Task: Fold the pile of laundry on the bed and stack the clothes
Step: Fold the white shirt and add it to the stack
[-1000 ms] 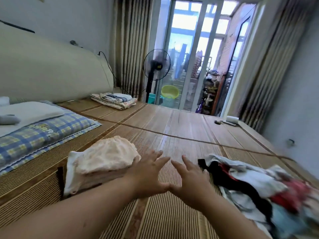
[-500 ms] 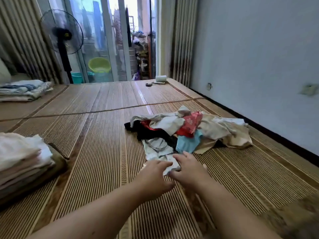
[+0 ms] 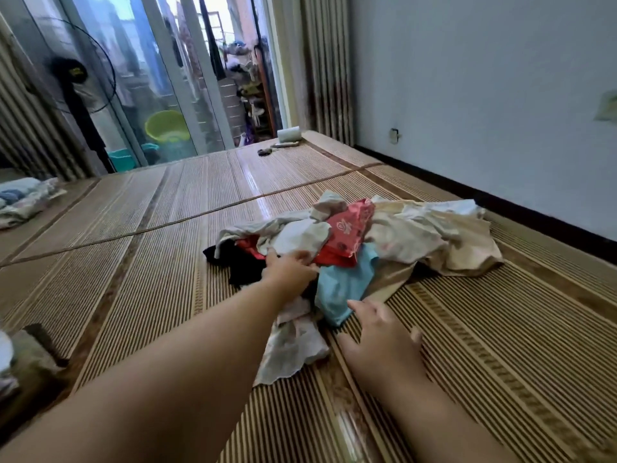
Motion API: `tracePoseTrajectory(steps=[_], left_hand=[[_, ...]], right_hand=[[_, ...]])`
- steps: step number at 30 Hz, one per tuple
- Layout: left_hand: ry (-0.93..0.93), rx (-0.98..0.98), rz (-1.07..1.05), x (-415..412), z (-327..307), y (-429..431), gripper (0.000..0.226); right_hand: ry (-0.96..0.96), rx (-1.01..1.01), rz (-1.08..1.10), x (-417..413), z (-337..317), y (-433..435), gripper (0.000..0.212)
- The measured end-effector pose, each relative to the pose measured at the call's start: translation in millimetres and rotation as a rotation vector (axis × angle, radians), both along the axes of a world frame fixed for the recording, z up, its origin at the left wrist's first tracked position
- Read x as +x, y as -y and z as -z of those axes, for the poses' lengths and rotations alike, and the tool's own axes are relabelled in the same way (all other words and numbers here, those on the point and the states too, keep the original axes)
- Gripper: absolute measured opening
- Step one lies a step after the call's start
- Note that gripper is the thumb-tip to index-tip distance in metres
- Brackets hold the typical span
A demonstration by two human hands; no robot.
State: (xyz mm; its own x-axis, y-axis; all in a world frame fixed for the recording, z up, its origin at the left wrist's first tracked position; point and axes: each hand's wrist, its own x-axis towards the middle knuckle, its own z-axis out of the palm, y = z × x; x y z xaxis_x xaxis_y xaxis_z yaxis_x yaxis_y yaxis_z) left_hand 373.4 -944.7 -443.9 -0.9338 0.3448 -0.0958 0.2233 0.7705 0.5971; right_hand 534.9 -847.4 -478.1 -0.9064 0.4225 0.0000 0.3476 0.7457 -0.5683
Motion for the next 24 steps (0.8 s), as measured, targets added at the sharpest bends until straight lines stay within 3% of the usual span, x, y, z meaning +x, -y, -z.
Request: tracePoseTrajectory(steps=[6, 11, 15, 19, 24], left_hand=[[0.044, 0.139, 0.027, -19, -1, 3, 0.016], [0.097, 0.191, 0.121, 16, -24, 34, 0.03], [0.077, 0.087, 0.222, 69, -45, 78, 0.049], [0.113, 0.039, 0.253, 127, -55, 135, 0.049], [0.221, -0.054, 0.154, 181, -56, 227, 0.043]], right_hand=[[0.039, 0.064, -0.059, 0, 6, -3, 0.055], [0.014, 0.035, -0.079, 1, -8, 13, 0.054], [-0.057, -0.009, -0.094, 5, -22, 32, 0.056], [-0.15, -0.051, -0.092, 15, -42, 53, 0.055], [-0.07, -0.005, -0.211, 32, -48, 91, 0.054]])
